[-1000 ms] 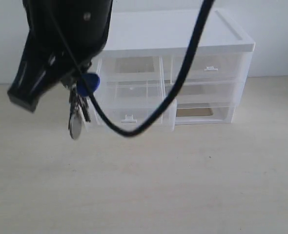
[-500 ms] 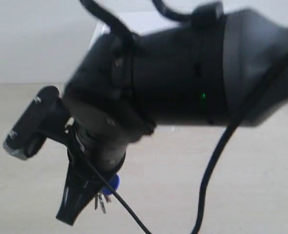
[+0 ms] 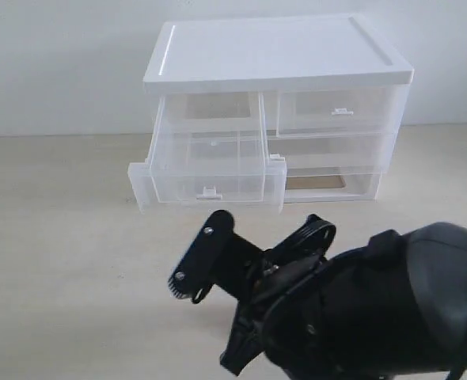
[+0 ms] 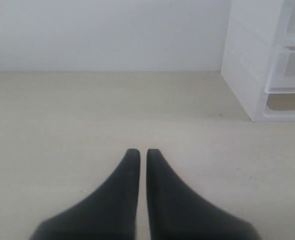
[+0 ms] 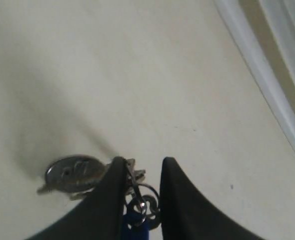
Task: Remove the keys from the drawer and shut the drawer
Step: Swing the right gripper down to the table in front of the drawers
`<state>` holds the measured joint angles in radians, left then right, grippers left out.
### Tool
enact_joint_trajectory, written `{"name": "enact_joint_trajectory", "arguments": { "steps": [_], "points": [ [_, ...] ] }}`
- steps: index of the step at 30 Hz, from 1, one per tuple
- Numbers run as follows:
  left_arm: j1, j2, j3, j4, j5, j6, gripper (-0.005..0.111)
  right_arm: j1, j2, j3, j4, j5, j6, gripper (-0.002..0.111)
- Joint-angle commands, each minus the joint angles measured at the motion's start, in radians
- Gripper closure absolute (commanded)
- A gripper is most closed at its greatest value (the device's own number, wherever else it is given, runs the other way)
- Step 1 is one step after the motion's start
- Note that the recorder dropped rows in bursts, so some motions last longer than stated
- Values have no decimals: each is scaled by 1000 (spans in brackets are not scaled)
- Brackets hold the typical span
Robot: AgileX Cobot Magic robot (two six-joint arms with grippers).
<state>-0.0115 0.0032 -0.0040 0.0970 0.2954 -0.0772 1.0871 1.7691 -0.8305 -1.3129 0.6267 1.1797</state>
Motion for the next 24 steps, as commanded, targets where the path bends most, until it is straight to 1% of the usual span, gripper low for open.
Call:
{"name": "enact_joint_trajectory", "arguments": {
  "steps": [1, 4, 5, 10, 11, 12, 14, 16, 19, 24],
  "points": [
    [3, -3, 4, 1, 1, 2, 102, -113, -14, 90, -273, 14, 384, 108],
    [3, -3, 4, 1, 1, 2, 102, -203, -13, 134, -412, -29, 551, 108],
    [3, -3, 4, 1, 1, 2, 102, -239, -13, 144, -431, -45, 627, 108],
    [3, -3, 4, 1, 1, 2, 102, -333, -13, 144, -431, -33, 656, 108],
    [3, -3, 4, 1, 1, 2, 102, -346, -13, 142, -431, -45, 658, 108],
    [3, -3, 4, 1, 1, 2, 102, -361, -13, 137, -431, -95, 641, 108],
    [3, -3, 4, 1, 1, 2, 102, -360, -13, 115, -431, -162, 581, 108],
    [3, -3, 4, 1, 1, 2, 102, -360, -13, 72, -431, -178, 550, 108],
    [3, -3, 4, 1, 1, 2, 102, -360, -13, 26, -431, -203, 539, 108],
    [3, -3, 4, 1, 1, 2, 102, -360, -13, 26, -431, -262, 537, 107]
  ]
}}
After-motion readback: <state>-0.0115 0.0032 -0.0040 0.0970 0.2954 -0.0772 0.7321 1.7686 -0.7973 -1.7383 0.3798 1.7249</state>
